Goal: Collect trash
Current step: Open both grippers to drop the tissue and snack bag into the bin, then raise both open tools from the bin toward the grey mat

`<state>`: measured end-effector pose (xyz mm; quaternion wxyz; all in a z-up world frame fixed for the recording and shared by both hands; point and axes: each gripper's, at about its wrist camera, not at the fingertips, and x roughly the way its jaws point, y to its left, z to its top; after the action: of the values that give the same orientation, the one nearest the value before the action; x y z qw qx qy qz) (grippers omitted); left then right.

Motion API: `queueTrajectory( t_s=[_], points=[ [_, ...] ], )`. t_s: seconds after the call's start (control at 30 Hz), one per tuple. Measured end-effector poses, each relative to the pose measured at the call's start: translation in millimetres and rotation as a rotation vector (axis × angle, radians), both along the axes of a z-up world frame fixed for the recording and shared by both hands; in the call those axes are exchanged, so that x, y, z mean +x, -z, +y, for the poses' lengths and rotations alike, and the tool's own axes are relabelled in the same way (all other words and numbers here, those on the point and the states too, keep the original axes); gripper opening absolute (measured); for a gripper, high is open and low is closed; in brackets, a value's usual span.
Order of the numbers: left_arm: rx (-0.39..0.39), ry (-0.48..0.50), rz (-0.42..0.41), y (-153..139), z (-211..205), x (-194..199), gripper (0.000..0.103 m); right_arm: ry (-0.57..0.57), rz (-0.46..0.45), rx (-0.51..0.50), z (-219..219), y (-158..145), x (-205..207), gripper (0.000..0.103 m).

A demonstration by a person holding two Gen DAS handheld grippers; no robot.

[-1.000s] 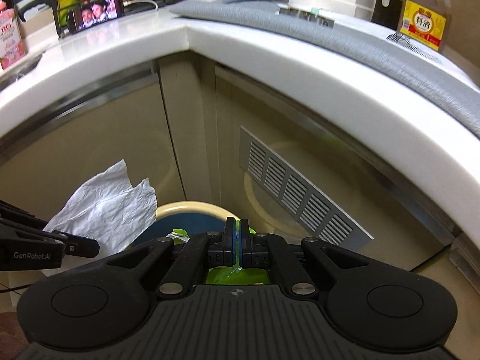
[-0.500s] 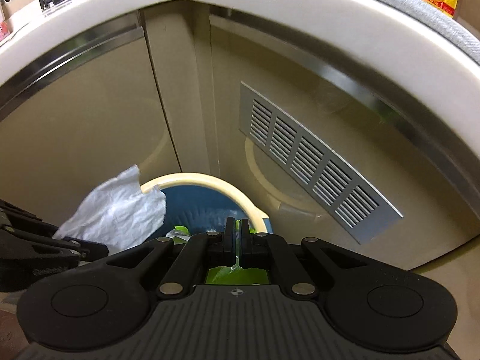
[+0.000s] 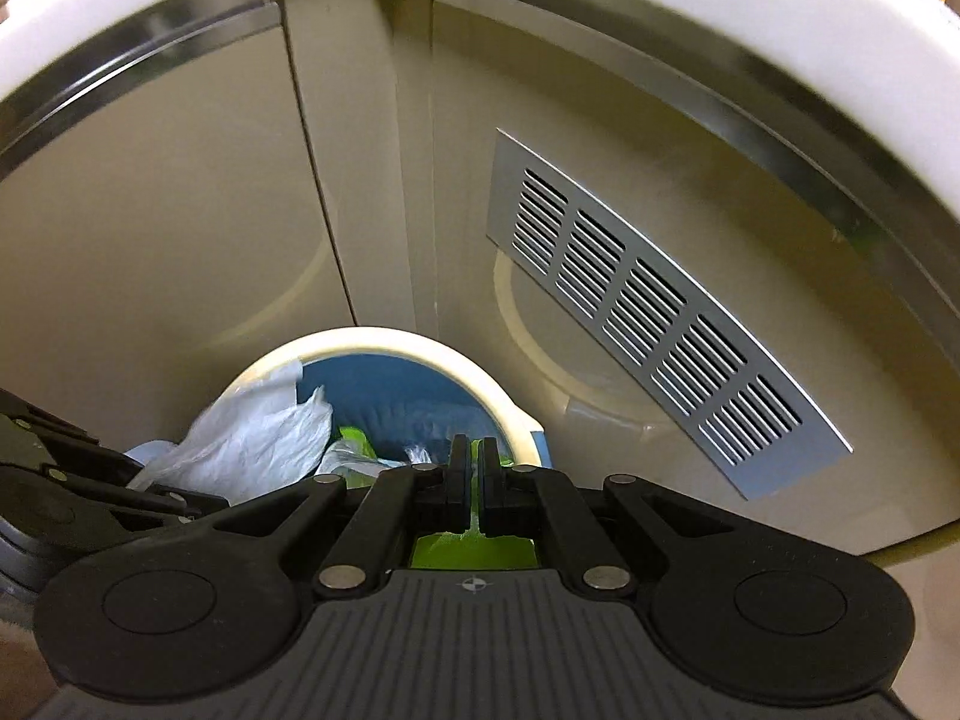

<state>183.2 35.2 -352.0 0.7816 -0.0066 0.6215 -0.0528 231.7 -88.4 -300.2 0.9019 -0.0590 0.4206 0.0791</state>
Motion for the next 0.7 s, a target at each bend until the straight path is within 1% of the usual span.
queueTrajectory(
  t_s=[0.03, 0.07, 0.1, 0.13, 0.17, 0.23, 0.3, 0.43, 0.5, 0.6, 0.7],
  points=[
    [0.001, -0.009, 0.004, -0.3, 1.4, -0.4, 0.068, 0.001, 0.000, -0.002, -0.6, 0.5, 0.2, 0.004],
    [0.002, -0.020, 0.000, -1.7, 3.4, -1.6, 0.094, 0.000, 0.002, 0.000, -1.0, 0.8, 1.3, 0.009],
    [0.004, -0.030, -0.016, -4.4, 5.1, -3.7, 0.100, 0.001, 0.004, 0.003, -2.3, 0.7, 1.2, 0.014],
    [0.016, -0.034, -0.029, -7.1, 6.0, -6.2, 0.102, 0.006, 0.004, 0.005, -3.3, 0.1, 0.8, 0.030],
    [0.037, -0.023, -0.032, -10.0, 5.3, -7.9, 0.102, 0.014, 0.001, 0.007, -3.9, -1.4, 1.0, 0.050],
    [0.075, 0.003, -0.039, -17.1, 3.9, -10.9, 0.102, 0.036, -0.014, 0.015, -7.3, -5.7, -2.6, 0.064],
    [0.088, -0.009, -0.067, -26.4, 7.8, -18.4, 0.102, 0.037, -0.021, 0.025, -11.5, -10.0, -8.0, 0.065],
    [0.068, -0.041, -0.087, -44.2, 13.5, -37.7, 0.102, 0.034, -0.012, 0.048, -19.2, -20.9, -22.7, 0.074],
    [0.065, -0.032, -0.099, -51.3, 12.1, -48.7, 0.102, 0.019, -0.018, 0.049, -20.6, -26.1, -32.8, 0.077],
    [0.092, -0.005, -0.119, -61.5, 5.6, -61.7, 0.102, -0.006, -0.045, 0.034, -22.7, -33.2, -49.6, 0.080],
    [0.108, -0.008, -0.153, -71.0, 4.6, -68.4, 0.102, -0.037, -0.068, 0.021, -20.9, -37.2, -62.3, 0.083]
  ],
)
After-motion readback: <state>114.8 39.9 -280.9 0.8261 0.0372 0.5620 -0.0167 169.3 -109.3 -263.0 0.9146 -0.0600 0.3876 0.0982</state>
